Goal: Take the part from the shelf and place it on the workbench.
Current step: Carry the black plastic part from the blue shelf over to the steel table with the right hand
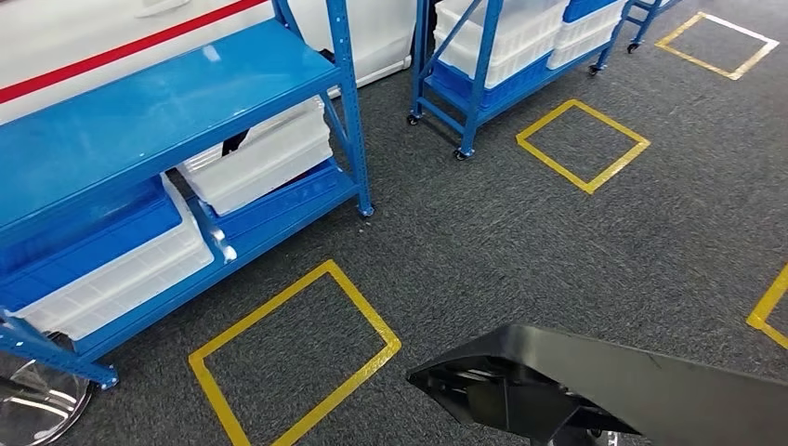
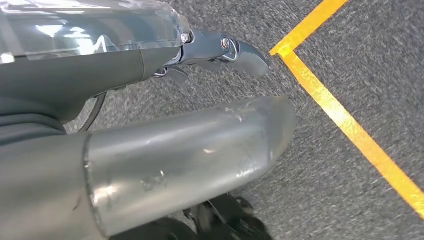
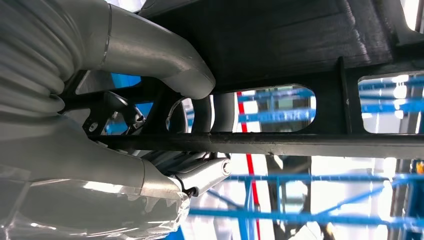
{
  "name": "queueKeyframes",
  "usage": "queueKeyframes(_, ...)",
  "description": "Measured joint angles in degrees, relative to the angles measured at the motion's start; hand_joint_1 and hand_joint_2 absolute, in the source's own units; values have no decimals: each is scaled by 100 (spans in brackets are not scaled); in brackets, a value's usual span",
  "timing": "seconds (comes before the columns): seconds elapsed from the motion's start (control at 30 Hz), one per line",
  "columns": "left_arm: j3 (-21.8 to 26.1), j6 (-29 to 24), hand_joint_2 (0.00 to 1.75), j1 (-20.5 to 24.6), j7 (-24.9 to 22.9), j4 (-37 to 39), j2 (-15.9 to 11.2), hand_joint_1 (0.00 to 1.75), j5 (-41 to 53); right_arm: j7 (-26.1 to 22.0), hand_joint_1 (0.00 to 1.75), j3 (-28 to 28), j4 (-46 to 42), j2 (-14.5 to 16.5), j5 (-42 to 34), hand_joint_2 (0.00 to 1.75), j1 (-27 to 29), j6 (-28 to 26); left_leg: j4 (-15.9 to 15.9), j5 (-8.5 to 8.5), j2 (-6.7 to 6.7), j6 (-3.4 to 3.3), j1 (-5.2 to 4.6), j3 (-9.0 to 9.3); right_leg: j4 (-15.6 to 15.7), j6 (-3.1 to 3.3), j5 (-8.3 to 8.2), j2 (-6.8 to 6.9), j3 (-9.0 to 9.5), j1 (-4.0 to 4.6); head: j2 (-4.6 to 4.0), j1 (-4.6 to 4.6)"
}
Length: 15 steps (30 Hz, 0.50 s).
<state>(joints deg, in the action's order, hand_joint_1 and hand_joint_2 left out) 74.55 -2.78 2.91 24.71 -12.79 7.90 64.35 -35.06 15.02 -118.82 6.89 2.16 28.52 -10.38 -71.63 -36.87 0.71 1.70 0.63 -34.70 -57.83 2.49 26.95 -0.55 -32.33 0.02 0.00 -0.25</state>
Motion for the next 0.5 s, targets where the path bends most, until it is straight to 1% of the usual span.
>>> queueKeyframes(0.03, 4, 0, 0, -9, -1, 0, -3, 0, 0, 0, 175, -2, 0, 2, 0, 175, 7, 0, -177, -6, -19, -3, 0, -92, -10, 3, -1, -88, -1, 5, 0, 1)
queueKeyframes(0.07, 7, 0, 0, -13, -1, 0, -6, 0, 0, 1, 175, -4, 1, 3, 0, 175, 12, 0, -138, 104, -30, -12, -1, -90, -24, 2, -1, -173, 0, 8, 0, 1)
queueKeyframes(0.1, 9, 0, 0, -12, -1, 0, -8, 0, 0, 1, 175, -6, 0, 6, 0, 175, 15, 0, 122, 310, -59, -27, 0, 11, -40, -2, 3, -258, 2, 9, 0, 1)
queueKeyframes(0.13, 10, 0, 0, -11, -1, 0, -10, 0, 0, 1, 175, -7, -1, 9, 0, 175, 15, 0, 508, 541, -148, -46, 2, 166, -58, -10, 8, -334, 0, 7, 0, 1)
queueKeyframes(0.17, 11, 0, 0, -10, -2, 0, -12, 0, 0, 1, 175, -8, -1, 13, 0, 175, 14, 0, 874, 701, -306, -70, 8, 312, -83, -25, 14, -407, -13, 12, 0, 3)
queueKeyframes(0.2, 14, 0, 0, -10, -2, 0, -14, 0, 0, 0, 175, -9, -2, 16, 0, 175, 12, 1, 1154, 796, -446, -91, 11, 422, -105, -50, 13, -482, -38, 8, 0, 4)
queueKeyframes(0.23, 16, 0, 0, -12, -5, -1, -15, 0, -1, 1, 175, -10, -2, 21, 0, 175, 14, 2, 1300, 818, -550, -112, 8, 473, -118, -83, 5, -551, -70, -3, 0, 5)
queueKeyframes(0.27, 18, 0, 0, -11, -8, -1, -16, 0, -3, 2, 175, -12, -2, 27, 0, 175, 21, 3, 1343, 800, -576, -135, -2, 487, -122, -125, -12, -624, -104, -16, 0, 5)
queueKeyframes(0.3, 19, 0, 0, -8, -11, -3, -16, 0, -5, 3, 175, -21, -2, 34, 0, 175, 36, 7, 1368, 811, -515, -163, -6, 493, -114, -171, -35, -698, -131, -28, 0, 6)
queueKeyframes(0.33, 20, 1, 0, 0, -14, -6, -13, 0, -8, 5, 175, -40, -2, 43, -1, 175, 55, 14, 1395, 833, -438, -200, -1, 503, -127, -207, -36, -704, -150, -33, 0, 7)
queueKeyframes(0.37, 22, 1, 0, 6, -15, -10, -10, 0, -9, 4, 175, -67, -4, 51, -3, 175, 74, 25, 1429, 857, -361, -243, 10, 516, -203, -240, 16, -609, -193, -24, 0, 24)
queueKeyframes(0.4, 24, 2, 0, 8, -15, -14, -7, 0, -9, 4, 175, -97, -7, 57, -6, 175, 85, 40, 1462, 878, -277, -281, 22, 525, -378, -266, 130, -460, -279, -15, 0, 50)
queueKeyframes(0.43, 27, 3, 0, 4, -16, -18, -5, 0, -9, 2, 175, -126, -7, 63, -9, 175, 91, 57, 1479, 888, -189, -307, 21, 530, -669, -287, 303, -272, -418, -19, 0, 72)
queueKeyframes(0.47, 31, 3, 0, -7, -16, -21, -6, 0, -10, -1, 175, -152, -8, 68, -15, 175, 98, 75, 1484, 888, -104, -325, 14, 528, -1035, -313, 494, -119, -603, -27, 0, 95)
queueKeyframes(0.5, 38, 4, 0, -17, -19, -25, -7, 0, -10, -4, 175, -182, -7, 75, -23, 175, 107, 96, 1483, 883, -10, -330, 5, 525, -1383, -336, 637, -49, -775, -47, 0, 102)
